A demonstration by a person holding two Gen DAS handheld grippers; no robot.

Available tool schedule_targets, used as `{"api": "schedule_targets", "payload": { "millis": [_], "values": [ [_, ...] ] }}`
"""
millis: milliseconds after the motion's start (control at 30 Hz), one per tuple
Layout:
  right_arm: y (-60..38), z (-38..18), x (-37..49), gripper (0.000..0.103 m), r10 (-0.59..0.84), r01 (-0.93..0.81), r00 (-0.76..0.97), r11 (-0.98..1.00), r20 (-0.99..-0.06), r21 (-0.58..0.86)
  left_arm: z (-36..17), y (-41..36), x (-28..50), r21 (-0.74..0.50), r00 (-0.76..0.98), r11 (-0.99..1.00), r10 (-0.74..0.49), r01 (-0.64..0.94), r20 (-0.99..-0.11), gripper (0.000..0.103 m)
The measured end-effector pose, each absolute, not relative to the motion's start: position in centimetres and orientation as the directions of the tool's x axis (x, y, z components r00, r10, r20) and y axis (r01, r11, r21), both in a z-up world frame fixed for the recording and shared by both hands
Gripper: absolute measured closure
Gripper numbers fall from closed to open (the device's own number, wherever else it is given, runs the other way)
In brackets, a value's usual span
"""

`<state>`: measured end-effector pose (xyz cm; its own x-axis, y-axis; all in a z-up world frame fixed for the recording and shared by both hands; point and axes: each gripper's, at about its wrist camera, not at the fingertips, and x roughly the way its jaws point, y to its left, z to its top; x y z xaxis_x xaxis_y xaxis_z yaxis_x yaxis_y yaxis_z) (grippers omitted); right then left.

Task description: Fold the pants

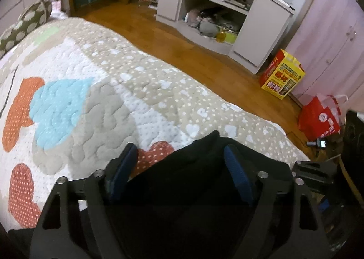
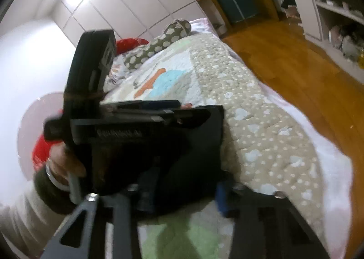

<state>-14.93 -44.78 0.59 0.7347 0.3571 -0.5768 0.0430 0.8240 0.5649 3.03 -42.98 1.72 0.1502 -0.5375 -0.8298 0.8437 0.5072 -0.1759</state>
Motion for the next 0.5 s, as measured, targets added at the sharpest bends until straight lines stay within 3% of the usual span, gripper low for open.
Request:
{"api": "schedule_targets", "payload": {
  "millis": [67, 100, 267, 500],
  "values": [
    [-44.7, 1.1, -14.8, 0.075, 0.369, 0.033, 0.748, 0.809, -0.552, 0.586, 2.0, -43.0, 3.0, -0.223, 0.109, 0.478, -0.574, 0.85, -0.812, 0.071],
    [-44.6, 1.7, -14.7, 0.076, 0.382, 0.018, 0.758, 0.799, -0.53, 0.601, 2.5, -42.9, 3.0, -0.243, 0.096, 0.475, -0.585, 0.846, -0.806, 0.075],
    [-41.9, 6.3, -14.1, 0.077, 0.448, -0.12, 0.774, 0.798, -0.448, 0.59, 7.1, -39.1, 3.6, -0.239, 0.188, 0.533, -0.626, 0.812, -0.757, 0.075],
    [-31.8, 8.3, -11.3, 0.076, 0.617, -0.351, 0.674, 0.752, -0.407, 0.558, 12.2, -24.9, 5.2, -0.326, 0.367, 0.716, -0.628, 0.617, -0.686, 0.075]
  ]
}}
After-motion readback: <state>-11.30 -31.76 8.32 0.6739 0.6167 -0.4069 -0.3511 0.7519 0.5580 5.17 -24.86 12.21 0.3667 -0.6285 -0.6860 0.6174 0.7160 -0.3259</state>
